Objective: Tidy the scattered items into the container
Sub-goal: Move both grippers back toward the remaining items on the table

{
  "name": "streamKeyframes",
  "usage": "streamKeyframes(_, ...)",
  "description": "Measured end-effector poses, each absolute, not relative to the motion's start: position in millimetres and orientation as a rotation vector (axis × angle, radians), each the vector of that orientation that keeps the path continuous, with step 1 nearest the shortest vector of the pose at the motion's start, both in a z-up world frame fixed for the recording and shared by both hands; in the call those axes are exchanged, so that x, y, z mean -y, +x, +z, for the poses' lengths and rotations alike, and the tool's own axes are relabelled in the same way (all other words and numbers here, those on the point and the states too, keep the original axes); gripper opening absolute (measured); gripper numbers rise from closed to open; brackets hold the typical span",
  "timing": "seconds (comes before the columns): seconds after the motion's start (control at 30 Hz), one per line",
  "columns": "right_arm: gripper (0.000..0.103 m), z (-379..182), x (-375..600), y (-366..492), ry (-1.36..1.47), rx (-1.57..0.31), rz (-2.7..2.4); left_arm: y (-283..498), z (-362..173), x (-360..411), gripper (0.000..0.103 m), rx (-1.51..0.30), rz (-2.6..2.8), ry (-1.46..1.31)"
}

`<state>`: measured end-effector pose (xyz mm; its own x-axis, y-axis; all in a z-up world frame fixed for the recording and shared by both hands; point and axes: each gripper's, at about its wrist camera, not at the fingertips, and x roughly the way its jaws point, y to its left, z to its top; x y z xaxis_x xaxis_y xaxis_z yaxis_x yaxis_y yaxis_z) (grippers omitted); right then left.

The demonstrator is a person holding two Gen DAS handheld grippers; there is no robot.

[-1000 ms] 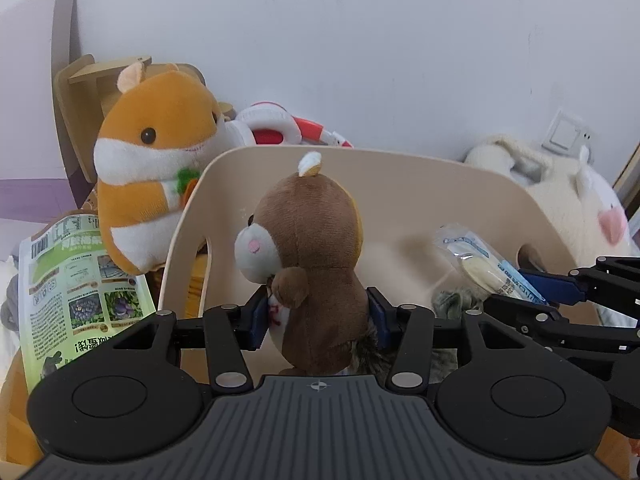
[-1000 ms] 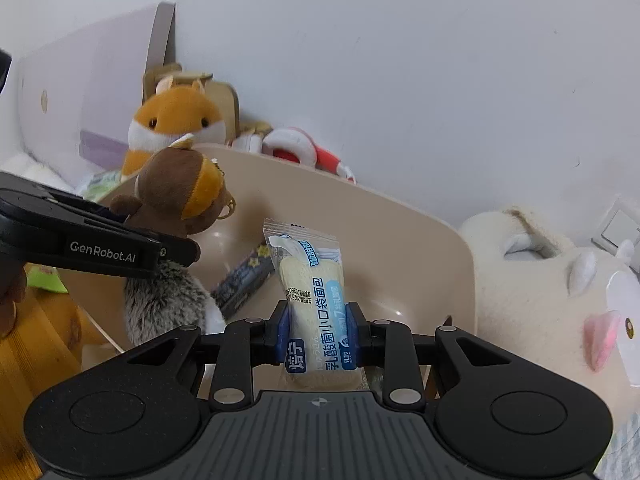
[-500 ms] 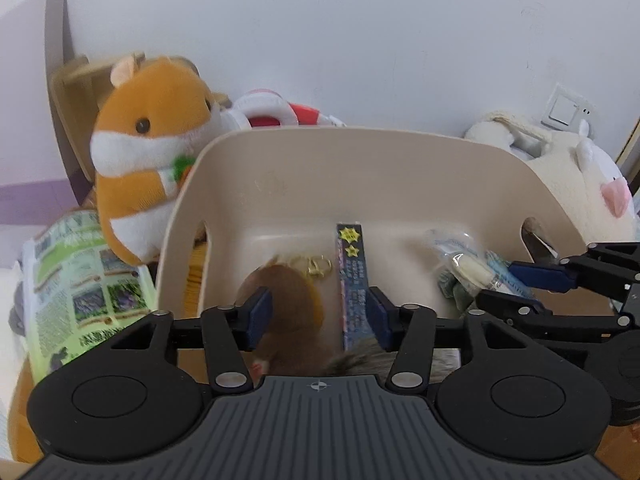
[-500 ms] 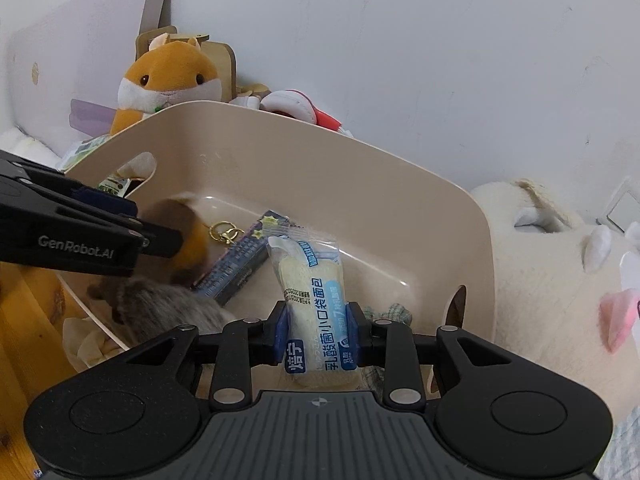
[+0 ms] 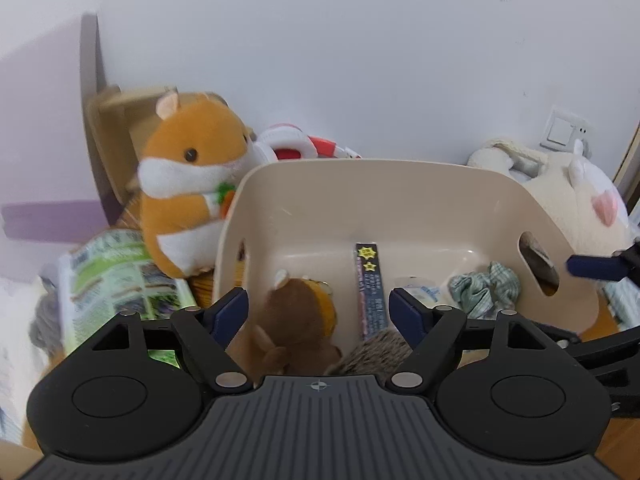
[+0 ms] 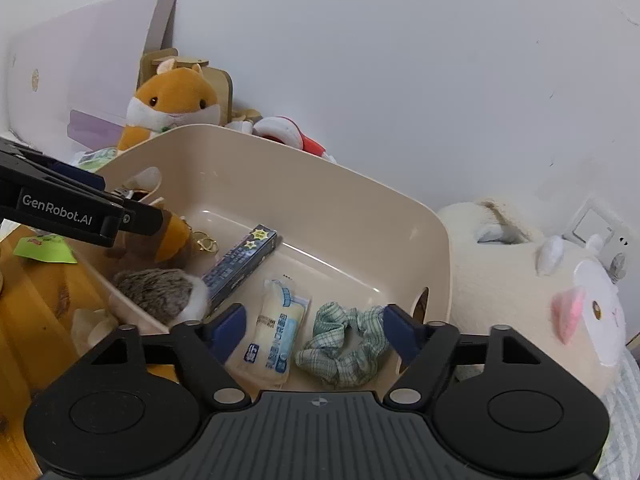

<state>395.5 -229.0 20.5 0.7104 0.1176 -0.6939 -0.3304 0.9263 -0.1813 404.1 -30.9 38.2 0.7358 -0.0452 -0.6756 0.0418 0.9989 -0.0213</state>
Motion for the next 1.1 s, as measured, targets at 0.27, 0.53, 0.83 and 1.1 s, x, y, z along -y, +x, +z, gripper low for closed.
streamKeyframes(0.27,0.092,45.2,231.7,356.0,-0.254,-0.672,0.257,353.4,57.7,21.4,0.083,-0.668,-0.064,0.006)
streamKeyframes(0.53,0.102,56.7,234.9,282.6,-0.228,-0.564,0.23,286.7,58.5,25.2,0.084,-0.625,-0.126,0.102)
streamKeyframes(0.83,0.103,43.7,230.0,210.6,-0.199,-0.54,0.248,221.8,34.4,34.4,0.084,-0.62,-0.213,0.183)
streamKeyframes(1.1,0.103,36.0,227.5,168.7,-0.205,-0.536,0.27,184.3,13.5,31.7,0.084,-0.637,-0.242,0.17)
